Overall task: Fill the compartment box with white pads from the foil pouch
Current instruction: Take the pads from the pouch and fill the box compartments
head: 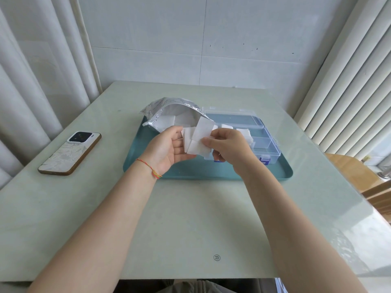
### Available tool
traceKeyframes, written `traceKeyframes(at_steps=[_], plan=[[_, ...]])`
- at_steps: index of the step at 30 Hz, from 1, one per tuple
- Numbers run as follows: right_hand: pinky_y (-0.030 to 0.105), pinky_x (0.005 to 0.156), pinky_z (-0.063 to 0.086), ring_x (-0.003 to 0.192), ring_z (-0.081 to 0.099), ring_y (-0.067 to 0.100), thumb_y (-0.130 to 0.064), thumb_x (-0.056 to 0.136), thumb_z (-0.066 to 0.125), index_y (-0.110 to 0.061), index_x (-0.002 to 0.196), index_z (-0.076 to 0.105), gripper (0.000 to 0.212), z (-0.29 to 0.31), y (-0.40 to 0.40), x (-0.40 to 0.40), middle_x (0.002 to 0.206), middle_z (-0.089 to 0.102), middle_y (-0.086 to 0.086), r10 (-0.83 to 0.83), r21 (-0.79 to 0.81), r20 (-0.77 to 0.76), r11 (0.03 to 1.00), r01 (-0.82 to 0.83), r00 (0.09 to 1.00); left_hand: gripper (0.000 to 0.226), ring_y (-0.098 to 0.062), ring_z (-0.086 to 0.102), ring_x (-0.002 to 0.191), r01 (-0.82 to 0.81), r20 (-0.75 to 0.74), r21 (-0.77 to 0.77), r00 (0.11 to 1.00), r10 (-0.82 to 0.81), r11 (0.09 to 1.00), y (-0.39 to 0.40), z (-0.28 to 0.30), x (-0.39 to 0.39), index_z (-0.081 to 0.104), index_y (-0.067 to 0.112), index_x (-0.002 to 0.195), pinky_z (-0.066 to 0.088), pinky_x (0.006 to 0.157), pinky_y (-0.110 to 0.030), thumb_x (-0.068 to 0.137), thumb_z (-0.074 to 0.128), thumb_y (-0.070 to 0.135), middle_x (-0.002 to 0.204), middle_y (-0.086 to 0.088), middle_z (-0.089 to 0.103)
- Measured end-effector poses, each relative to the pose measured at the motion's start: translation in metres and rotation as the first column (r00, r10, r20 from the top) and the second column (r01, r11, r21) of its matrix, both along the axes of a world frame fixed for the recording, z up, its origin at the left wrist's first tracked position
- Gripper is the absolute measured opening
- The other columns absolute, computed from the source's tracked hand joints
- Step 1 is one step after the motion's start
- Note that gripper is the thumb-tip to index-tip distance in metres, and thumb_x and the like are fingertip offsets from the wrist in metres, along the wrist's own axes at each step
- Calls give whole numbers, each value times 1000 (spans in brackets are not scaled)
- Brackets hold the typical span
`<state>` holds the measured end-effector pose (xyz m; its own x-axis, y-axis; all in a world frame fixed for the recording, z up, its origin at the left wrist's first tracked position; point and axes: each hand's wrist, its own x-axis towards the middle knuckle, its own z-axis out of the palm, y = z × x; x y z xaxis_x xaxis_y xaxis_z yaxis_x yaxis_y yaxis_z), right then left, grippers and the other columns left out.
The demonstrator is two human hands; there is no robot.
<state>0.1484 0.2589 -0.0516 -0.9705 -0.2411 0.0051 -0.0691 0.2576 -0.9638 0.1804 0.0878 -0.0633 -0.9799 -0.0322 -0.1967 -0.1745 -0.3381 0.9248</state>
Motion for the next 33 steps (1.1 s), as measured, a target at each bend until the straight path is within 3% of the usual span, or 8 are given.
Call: traceKeyframes(at_steps=[5, 10, 14, 17, 27, 31, 33], plan=[[22, 42, 37, 38, 52, 13, -11, 88, 68, -5, 86, 63, 9, 1, 0, 0, 65, 62, 3, -1, 35, -19, 999, 1, 1000, 18, -21, 72, 73, -119, -39, -49, 992, 117, 992, 3, -3, -1, 66, 6, 105, 59, 58, -31, 101, 49, 10, 96, -16, 71], [22, 42, 34, 40, 50, 12, -12, 88, 67, -2, 86, 66, 10, 6, 6, -2, 65, 62, 5, -88, -21, -62, 996, 87, 994, 20, -32, 67, 81, -286, -37, -110, 958, 283, 952, -3, -4, -4, 66, 5, 93, 57, 52, -29, 101, 48, 8, 97, -19, 65], [20, 42, 33, 42, 47, 13, -13, 88, 70, -4, 82, 67, 12, 12, 9, 0, 58, 60, 2, -10, -68, -45, 998, 7, 999, 26, -27, 72, 74, -37, -14, -235, 999, 34, 971, 2, -2, 2, 66, 0, 111, 55, 52, -28, 99, 44, 4, 105, -25, 70], [17, 40, 33, 38, 45, 11, -12, 88, 71, 0, 87, 69, 12, 10, 8, 3, 47, 56, -6, 22, -15, -22, 1000, -22, 1000, 26, -27, 73, 77, 105, -3, -173, 994, -107, 979, 7, 2, 6, 69, 7, 105, 58, 57, -29, 100, 44, 8, 96, -19, 73], [19, 42, 37, 38, 47, 12, -9, 89, 67, 0, 91, 67, 10, 6, 6, -1, 55, 58, 1, -18, 1, -18, 1000, 18, 1000, 23, -21, 73, 75, 66, -17, 20, 998, -65, 998, 4, 2, 3, 68, 9, 103, 59, 61, -30, 101, 46, 16, 90, -10, 75], [25, 46, 42, 46, 54, 15, -3, 90, 62, 1, 92, 62, 5, 4, 5, -2, 70, 63, 9, -2, -50, 19, 999, 3, 1000, 23, -18, 72, 75, -73, -30, 81, 997, 75, 994, 5, -2, -1, 66, 7, 102, 60, 63, -30, 101, 43, 8, 87, -8, 75], [24, 49, 47, 53, 61, 18, 2, 89, 59, -1, 91, 63, 5, 4, 4, -1, 73, 65, 11, 7, -169, 80, 986, 6, 997, 24, -18, 71, 79, -167, -8, 157, 985, 170, 973, 5, -3, -3, 65, 6, 106, 60, 64, -29, 101, 42, 8, 91, -9, 74]])
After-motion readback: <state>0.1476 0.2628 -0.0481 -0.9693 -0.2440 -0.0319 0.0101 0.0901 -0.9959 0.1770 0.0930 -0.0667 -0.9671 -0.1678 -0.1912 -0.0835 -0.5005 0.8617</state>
